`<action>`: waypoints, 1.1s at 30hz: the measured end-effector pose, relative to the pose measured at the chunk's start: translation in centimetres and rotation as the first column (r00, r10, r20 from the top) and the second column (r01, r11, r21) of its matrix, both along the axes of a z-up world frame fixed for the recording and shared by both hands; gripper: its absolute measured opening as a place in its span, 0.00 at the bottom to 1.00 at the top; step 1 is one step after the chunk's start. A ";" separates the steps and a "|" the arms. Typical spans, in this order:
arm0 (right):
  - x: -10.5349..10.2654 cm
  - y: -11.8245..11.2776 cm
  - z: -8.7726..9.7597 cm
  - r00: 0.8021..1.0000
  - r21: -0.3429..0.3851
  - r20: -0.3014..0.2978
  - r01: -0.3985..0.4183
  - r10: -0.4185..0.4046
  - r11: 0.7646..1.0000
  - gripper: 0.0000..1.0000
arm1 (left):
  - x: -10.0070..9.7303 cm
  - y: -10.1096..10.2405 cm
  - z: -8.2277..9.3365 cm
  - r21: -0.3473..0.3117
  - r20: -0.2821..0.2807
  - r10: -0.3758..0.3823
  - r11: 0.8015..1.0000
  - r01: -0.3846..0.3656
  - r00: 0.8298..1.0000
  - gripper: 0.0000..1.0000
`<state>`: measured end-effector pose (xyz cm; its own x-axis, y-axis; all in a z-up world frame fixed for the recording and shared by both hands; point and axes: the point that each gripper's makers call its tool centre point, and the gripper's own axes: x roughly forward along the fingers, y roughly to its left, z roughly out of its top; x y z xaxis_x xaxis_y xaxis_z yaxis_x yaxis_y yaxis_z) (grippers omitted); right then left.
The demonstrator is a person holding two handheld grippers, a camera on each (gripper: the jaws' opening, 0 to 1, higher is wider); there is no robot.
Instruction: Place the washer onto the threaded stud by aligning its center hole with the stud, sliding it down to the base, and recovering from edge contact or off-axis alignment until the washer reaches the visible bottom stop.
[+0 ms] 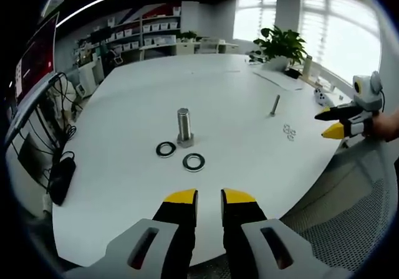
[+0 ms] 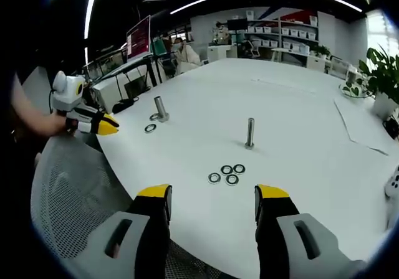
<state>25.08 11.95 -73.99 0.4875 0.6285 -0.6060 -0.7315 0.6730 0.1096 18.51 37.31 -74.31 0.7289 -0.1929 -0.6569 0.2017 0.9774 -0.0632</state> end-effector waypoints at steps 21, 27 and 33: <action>-0.1 0.2 0.1 1.000 0.019 -0.011 -0.004 0.004 1.000 0.56 | -0.3 0.5 -0.7 0.014 -0.042 0.020 1.000 -0.020 0.999 0.13; -0.1 0.2 0.2 1.000 0.029 -0.015 -0.001 0.001 1.000 0.55 | -0.3 0.6 -1.0 0.021 -0.051 0.019 1.000 -0.018 0.999 0.13; -0.1 0.2 0.2 1.000 0.034 -0.021 0.002 -0.001 0.999 0.55 | -0.4 0.6 -1.1 0.029 -0.063 0.017 0.999 -0.015 0.998 0.12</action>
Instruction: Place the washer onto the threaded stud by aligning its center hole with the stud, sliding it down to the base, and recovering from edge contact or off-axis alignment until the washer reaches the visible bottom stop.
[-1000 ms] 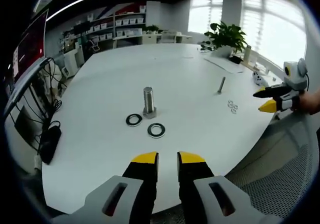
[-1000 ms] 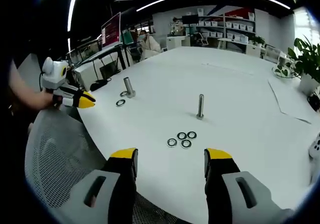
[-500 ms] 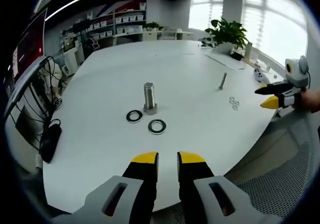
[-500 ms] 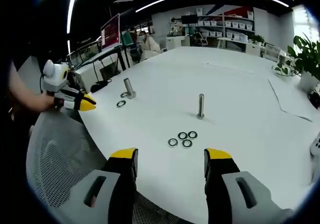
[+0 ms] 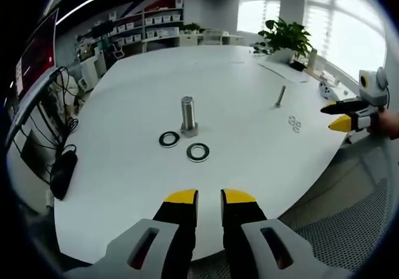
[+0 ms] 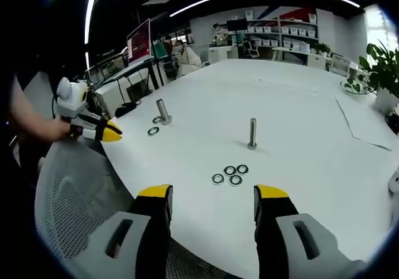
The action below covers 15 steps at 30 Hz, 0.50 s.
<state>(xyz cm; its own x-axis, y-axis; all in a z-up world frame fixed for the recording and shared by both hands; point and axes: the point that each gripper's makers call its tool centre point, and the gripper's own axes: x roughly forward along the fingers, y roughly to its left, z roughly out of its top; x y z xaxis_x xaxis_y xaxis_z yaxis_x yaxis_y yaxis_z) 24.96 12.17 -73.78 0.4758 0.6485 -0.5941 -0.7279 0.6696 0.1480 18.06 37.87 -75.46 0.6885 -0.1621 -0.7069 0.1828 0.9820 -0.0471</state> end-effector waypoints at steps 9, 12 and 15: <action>-0.1 0.0 -0.1 1.000 0.000 -0.012 -0.001 0.001 1.000 0.55 | -0.4 -0.3 -0.8 -0.012 -0.048 -0.008 1.000 0.008 0.999 0.12; -0.1 0.0 0.0 1.000 0.003 -0.008 0.001 -0.001 1.000 0.55 | -0.4 -0.2 -0.6 -0.014 -0.041 -0.006 1.000 0.005 0.999 0.13; -0.1 -0.1 0.0 1.000 0.004 -0.012 0.006 -0.006 1.000 0.55 | -0.5 -0.4 -0.8 -0.026 -0.050 -0.007 1.000 0.005 0.999 0.14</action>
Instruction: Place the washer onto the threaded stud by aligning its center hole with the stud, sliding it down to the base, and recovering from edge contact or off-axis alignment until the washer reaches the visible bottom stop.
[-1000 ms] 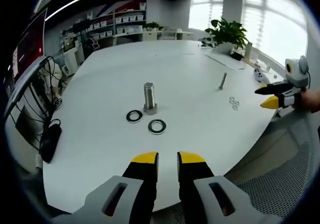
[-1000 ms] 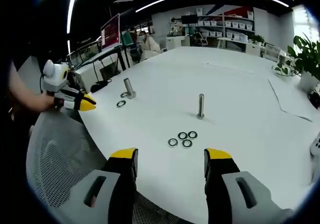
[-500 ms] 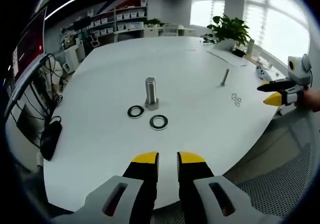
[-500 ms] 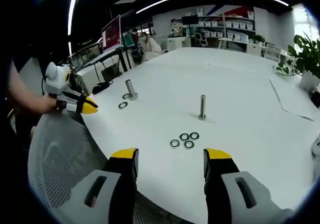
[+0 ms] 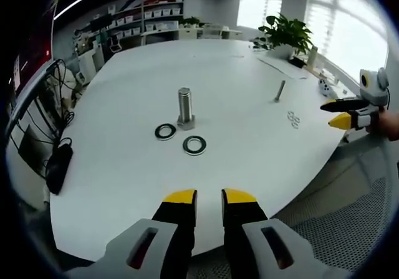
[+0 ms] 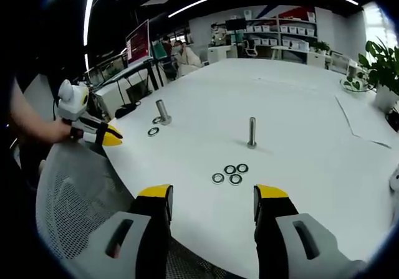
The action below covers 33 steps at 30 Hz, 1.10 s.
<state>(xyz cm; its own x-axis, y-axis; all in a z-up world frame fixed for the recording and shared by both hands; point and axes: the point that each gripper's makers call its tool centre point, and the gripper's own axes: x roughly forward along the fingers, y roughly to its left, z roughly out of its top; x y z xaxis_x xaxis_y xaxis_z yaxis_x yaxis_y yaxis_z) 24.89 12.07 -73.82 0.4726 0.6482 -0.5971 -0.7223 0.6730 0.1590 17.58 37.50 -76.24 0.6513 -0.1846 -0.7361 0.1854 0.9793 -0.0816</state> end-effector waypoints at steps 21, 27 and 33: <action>0.4 -0.5 0.0 0.999 0.003 -0.006 0.036 -0.036 0.999 0.55 | -0.4 -0.9 -0.5 -0.007 -0.048 -0.050 0.999 0.050 0.998 0.14; 0.2 -0.4 -0.2 1.000 -0.008 -0.012 0.020 -0.020 1.000 0.55 | -0.4 -0.8 -0.5 -0.031 -0.054 -0.039 0.999 0.038 0.998 0.15; 0.2 -0.5 -0.2 0.999 -0.004 -0.020 0.029 -0.029 1.000 0.55 | -0.6 -1.0 -0.7 -0.055 -0.080 -0.040 0.998 0.035 0.996 0.16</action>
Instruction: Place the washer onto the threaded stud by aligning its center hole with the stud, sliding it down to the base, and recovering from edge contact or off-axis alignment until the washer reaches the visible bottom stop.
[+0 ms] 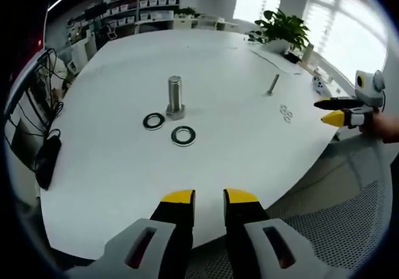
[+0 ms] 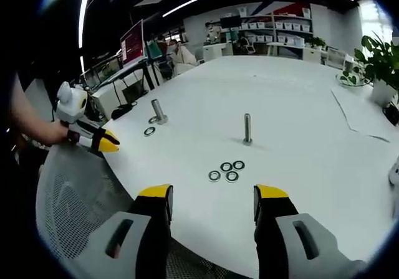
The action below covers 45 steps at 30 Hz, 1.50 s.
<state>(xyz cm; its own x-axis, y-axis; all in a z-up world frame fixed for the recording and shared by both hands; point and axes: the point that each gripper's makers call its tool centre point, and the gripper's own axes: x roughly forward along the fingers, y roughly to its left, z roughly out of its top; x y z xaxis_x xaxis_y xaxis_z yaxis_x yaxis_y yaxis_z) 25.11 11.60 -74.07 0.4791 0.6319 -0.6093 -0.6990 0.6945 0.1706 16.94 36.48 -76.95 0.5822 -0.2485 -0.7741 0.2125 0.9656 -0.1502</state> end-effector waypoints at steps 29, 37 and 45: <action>0.5 -0.4 0.5 1.000 0.015 0.014 0.027 -0.028 1.000 0.55 | 4.2 1.4 -0.5 0.093 -0.067 -0.049 0.994 0.055 0.997 0.24; 0.5 -0.4 0.6 1.000 0.016 0.016 0.027 -0.027 1.000 0.55 | 7.0 1.5 -0.4 0.118 -0.079 -0.050 0.991 0.059 0.996 0.27; 0.6 -0.4 0.6 0.999 0.016 0.015 0.030 -0.031 0.999 0.55 | 8.4 2.0 -1.4 0.179 -0.150 -0.077 0.978 0.104 0.986 0.27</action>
